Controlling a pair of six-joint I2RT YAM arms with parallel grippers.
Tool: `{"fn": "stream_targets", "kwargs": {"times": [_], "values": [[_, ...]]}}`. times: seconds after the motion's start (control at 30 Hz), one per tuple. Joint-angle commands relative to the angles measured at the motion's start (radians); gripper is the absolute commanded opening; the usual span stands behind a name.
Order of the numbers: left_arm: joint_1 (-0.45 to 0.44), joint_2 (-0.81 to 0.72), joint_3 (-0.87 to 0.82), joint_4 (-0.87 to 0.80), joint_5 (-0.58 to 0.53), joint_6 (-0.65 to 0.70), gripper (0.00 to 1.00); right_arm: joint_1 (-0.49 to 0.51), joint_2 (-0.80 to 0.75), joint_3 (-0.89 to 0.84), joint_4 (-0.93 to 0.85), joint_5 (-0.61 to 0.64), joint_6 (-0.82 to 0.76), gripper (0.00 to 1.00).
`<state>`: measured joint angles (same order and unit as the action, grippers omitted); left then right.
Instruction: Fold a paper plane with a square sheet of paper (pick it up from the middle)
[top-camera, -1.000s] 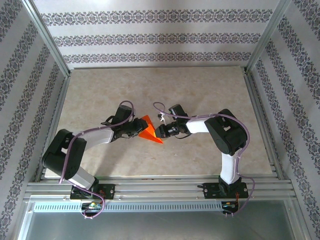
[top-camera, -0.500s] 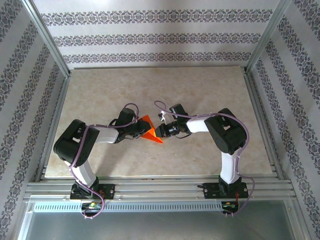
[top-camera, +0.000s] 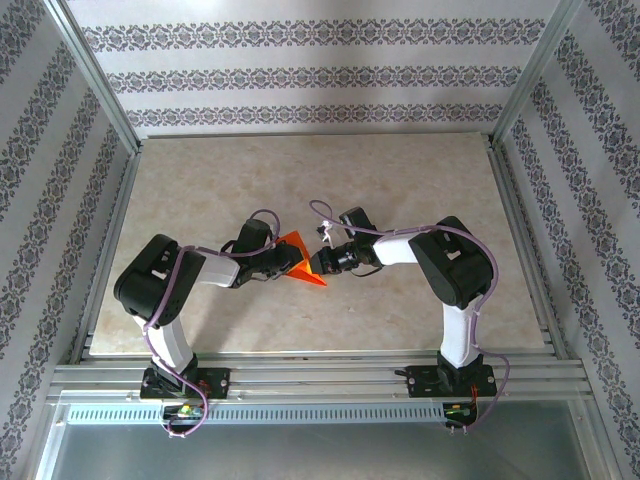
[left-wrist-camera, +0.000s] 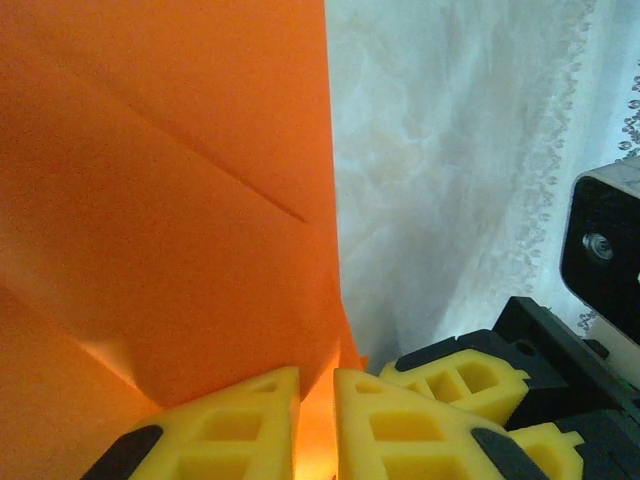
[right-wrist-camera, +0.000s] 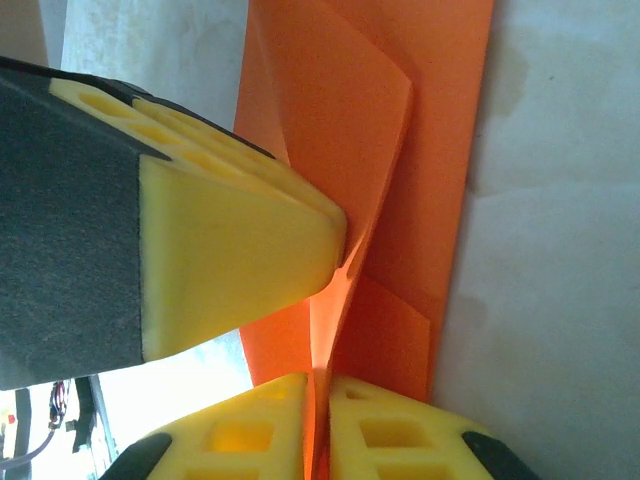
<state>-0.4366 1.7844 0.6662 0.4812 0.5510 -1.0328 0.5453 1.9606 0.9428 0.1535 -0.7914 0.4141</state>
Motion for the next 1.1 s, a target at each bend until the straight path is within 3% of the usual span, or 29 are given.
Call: {"fn": "stream_targets", "kwargs": {"times": [0.0, 0.23, 0.53, 1.07], "values": [[0.004, 0.01, 0.013, 0.034, 0.018, -0.005, 0.18, -0.004, 0.055, -0.012, -0.059, 0.055, -0.007, 0.15], [0.007, -0.003, 0.016, 0.033, 0.018, -0.001, 0.19, -0.005, 0.053, -0.015, -0.063, 0.062, -0.002, 0.12], [0.064, -0.147, -0.031, -0.01, -0.023, -0.003, 0.19, -0.005, 0.06, -0.019, -0.069, 0.076, 0.005, 0.07], [0.06, -0.036, -0.065, 0.147, 0.044, -0.054, 0.15, -0.005, 0.059, -0.039, -0.052, 0.113, 0.026, 0.05]]}}
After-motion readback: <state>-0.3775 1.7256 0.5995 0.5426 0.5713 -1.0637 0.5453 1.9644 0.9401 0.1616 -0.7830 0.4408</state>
